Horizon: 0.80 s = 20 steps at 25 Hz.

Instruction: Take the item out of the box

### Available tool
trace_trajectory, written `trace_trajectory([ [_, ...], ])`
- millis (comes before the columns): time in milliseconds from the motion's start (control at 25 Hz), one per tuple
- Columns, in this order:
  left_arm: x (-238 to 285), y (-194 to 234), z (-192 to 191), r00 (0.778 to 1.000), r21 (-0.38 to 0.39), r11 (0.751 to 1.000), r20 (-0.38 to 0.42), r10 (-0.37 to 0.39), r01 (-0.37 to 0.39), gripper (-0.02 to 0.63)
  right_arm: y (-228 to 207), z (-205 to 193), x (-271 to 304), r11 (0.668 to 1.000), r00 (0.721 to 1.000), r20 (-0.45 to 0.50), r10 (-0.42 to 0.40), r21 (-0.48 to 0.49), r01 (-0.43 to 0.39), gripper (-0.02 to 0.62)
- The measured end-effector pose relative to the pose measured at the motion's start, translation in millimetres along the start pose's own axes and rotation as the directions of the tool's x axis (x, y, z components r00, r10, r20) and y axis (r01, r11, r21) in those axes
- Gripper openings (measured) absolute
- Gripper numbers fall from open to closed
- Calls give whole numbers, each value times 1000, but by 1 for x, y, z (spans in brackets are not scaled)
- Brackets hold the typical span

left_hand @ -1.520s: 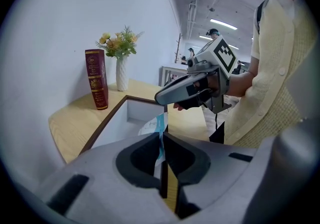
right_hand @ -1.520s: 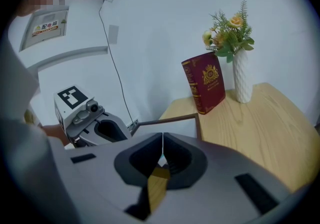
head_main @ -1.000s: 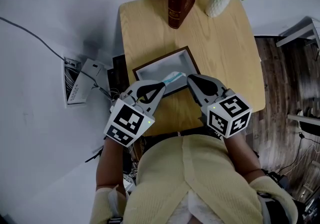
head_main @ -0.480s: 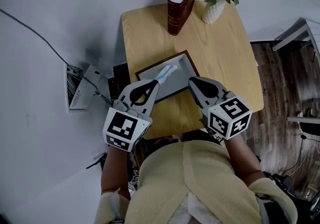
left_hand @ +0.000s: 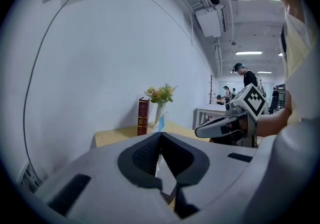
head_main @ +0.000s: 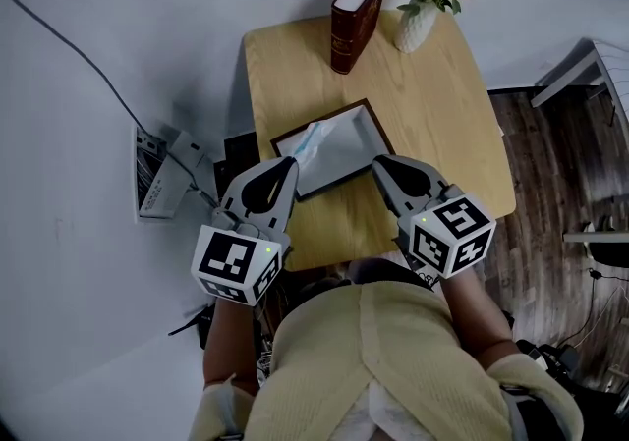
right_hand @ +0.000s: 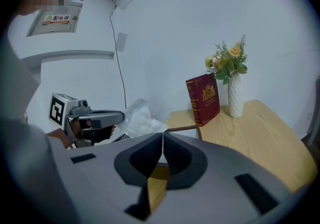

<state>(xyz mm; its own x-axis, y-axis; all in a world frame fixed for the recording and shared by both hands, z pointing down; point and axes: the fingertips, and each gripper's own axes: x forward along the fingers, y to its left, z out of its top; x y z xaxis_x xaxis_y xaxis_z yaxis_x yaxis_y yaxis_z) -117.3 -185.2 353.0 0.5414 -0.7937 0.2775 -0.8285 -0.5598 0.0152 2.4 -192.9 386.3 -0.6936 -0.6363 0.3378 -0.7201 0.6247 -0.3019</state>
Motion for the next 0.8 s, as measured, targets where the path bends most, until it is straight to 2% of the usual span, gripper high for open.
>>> trace_trajectory([
  [360, -10, -2, 3, 999, 17, 999, 27, 47, -48, 21, 7, 0, -12, 1000, 1000, 21, -13, -9, 13, 29],
  [600, -20, -2, 9, 993, -7, 996, 74, 94, -94, 21, 10, 2, -19, 1000, 999, 38, -21, -17, 21, 29],
  [800, -28, -6, 15, 987, -32, 994, 119, 107, -104, 21, 13, 3, -25, 999, 998, 51, -29, -20, 30, 29],
])
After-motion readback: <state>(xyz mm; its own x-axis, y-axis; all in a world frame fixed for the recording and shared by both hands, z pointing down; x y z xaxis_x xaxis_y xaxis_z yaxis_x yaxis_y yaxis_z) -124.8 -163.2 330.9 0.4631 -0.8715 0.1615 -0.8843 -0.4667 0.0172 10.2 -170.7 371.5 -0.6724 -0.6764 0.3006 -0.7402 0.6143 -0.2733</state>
